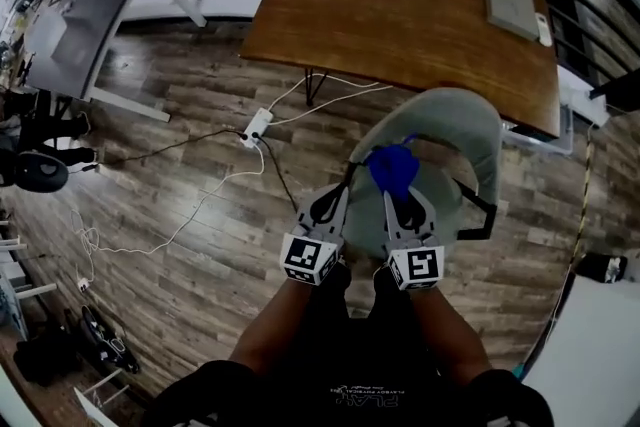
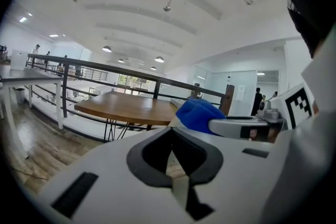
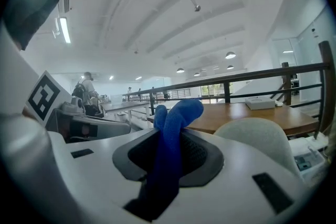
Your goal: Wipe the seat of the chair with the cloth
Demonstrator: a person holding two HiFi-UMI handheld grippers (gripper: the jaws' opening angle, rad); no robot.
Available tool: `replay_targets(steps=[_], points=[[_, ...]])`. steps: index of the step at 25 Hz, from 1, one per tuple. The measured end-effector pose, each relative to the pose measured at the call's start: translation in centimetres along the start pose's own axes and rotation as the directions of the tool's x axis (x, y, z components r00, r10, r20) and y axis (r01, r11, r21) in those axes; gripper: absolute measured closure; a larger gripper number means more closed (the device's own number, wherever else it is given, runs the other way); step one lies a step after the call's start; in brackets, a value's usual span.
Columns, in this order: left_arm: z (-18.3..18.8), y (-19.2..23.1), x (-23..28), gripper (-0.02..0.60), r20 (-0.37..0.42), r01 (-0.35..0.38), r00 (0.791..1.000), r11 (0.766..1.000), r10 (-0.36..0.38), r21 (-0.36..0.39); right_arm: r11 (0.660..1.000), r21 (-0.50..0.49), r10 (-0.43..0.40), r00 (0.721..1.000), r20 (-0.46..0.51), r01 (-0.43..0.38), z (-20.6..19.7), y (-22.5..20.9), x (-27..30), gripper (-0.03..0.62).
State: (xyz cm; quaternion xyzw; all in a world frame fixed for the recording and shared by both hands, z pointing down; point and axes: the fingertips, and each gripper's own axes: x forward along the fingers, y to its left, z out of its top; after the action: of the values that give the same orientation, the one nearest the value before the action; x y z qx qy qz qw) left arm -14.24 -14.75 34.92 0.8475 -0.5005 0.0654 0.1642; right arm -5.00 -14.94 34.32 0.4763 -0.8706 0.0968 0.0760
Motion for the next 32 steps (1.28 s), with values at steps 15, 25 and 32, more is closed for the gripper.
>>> replay_targets(steps=[15, 25, 32], points=[[-13.9, -1.2, 5.5, 0.58, -0.155, -0.023, 0.988, 0.997, 0.012, -0.071, 0.99, 0.125, -0.05, 0.984, -0.172, 0.072, -14.1, -4.6, 1.7, 0.503], [-20.9, -0.3, 8.1, 0.58, -0.185, -0.02, 0.983, 0.998, 0.007, -0.068, 0.988, 0.134, -0.036, 0.961, -0.275, 0.076, -24.5, -5.6, 4.8, 0.503], [-25.2, -0.6, 8.5, 0.58, -0.213, -0.021, 0.977, 0.996, 0.002, -0.09, 0.988, 0.146, 0.0, 0.945, -0.327, 0.05, -29.8, -6.7, 6.6, 0.503]])
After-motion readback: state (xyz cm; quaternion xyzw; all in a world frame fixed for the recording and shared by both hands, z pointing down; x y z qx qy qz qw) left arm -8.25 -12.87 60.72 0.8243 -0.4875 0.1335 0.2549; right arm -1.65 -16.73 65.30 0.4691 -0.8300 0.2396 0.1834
